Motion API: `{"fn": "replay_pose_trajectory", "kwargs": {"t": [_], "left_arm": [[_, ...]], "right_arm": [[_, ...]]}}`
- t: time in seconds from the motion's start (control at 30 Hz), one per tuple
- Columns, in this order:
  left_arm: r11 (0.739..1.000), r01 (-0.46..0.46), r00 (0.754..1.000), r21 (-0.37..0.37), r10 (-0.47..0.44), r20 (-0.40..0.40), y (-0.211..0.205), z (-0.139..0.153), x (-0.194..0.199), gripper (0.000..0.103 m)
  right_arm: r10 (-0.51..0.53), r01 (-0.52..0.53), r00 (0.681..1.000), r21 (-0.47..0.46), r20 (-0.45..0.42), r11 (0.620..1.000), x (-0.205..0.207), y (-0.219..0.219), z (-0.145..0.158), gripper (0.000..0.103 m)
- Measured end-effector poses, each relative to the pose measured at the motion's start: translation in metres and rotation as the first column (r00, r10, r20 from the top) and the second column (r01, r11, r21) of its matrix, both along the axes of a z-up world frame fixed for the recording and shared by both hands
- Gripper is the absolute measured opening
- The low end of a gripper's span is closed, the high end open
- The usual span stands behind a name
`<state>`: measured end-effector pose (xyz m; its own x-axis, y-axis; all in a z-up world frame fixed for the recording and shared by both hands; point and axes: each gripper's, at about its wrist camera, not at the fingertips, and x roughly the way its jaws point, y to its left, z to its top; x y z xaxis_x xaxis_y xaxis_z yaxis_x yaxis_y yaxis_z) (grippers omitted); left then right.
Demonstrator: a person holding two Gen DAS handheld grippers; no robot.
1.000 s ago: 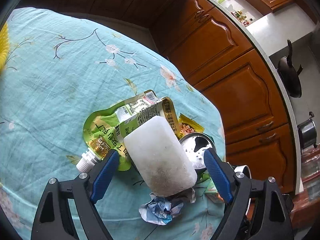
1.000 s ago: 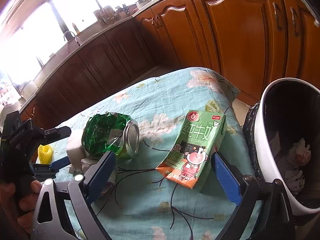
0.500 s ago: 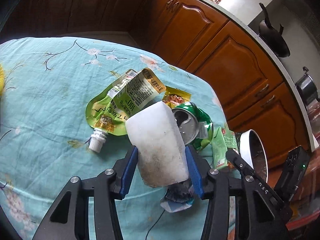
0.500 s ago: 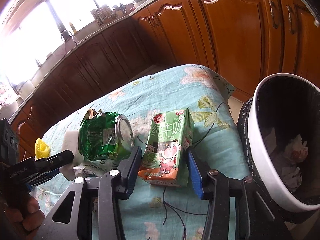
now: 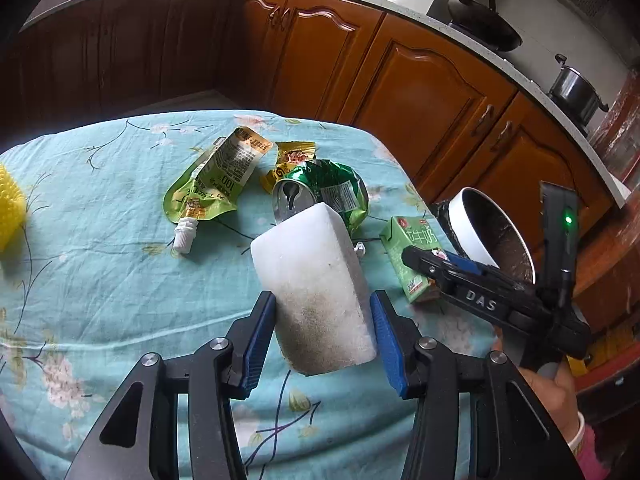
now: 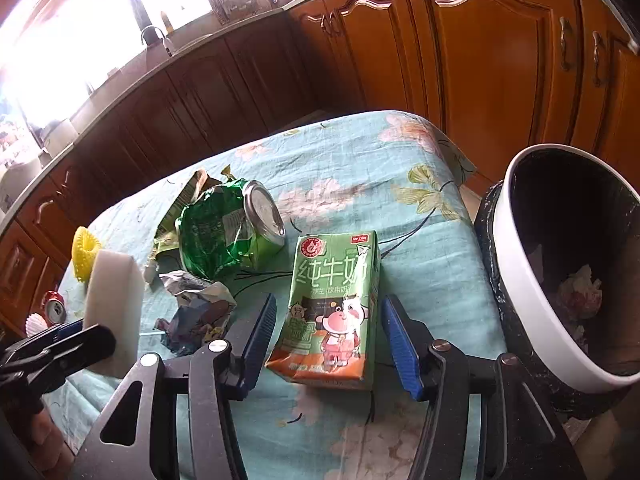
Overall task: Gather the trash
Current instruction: 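Grasp the white sponge with the left gripper while the right grasps the green milk carton, then carry sponge and carton over the bin and open both grippers to drop them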
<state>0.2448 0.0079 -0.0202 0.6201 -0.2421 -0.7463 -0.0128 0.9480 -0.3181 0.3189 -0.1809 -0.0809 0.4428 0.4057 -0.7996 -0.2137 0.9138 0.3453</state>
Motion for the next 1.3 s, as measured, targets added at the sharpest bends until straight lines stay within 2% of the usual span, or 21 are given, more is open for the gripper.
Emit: {"fn": "replay_pose_trajectory", "kwargs": {"t": [0.03, 0.07, 0.17, 0.37, 0.57, 0.9, 1.3], "left_arm": [[1.000, 0.006, 1.000, -0.001, -0.006, -0.001, -0.002, 0.001, -0.002, 0.047], [1.000, 0.010, 1.000, 0.001, -0.010, 0.002, -0.003, 0.003, -0.004, 0.047], [0.999, 0.027, 0.999, 0.028, -0.028, 0.017, -0.013, 0.009, -0.009, 0.047], [0.993, 0.107, 0.994, 0.044, -0.109, 0.033, -0.046, 0.015, -0.004, 0.047], [0.980, 0.190, 0.980, 0.055, -0.193, 0.044, -0.086, 0.018, 0.005, 0.047], [0.951, 0.297, 0.953, 0.086, -0.301, 0.037, -0.147, 0.021, 0.032, 0.047], [0.918, 0.381, 0.922, 0.115, -0.386, 0.027, -0.203, 0.022, 0.086, 0.048]], "right_arm": [[0.006, -0.006, 1.000, -0.016, -0.008, 1.000, 0.003, 0.003, -0.004, 0.056], [0.009, -0.009, 1.000, -0.028, -0.018, 1.000, 0.005, 0.005, -0.008, 0.048], [-0.009, 0.009, 1.000, -0.012, -0.010, 1.000, 0.000, 0.001, -0.009, 0.043], [-0.070, 0.066, 0.995, 0.076, 0.064, 0.995, -0.030, -0.036, 0.024, 0.042], [-0.153, 0.144, 0.985, 0.106, 0.085, 0.984, -0.052, -0.091, 0.042, 0.042], [-0.294, 0.282, 0.952, 0.128, 0.090, 0.951, -0.065, -0.172, 0.045, 0.042], [-0.350, 0.336, 0.932, 0.135, 0.097, 0.932, -0.047, -0.207, 0.042, 0.042]]}}
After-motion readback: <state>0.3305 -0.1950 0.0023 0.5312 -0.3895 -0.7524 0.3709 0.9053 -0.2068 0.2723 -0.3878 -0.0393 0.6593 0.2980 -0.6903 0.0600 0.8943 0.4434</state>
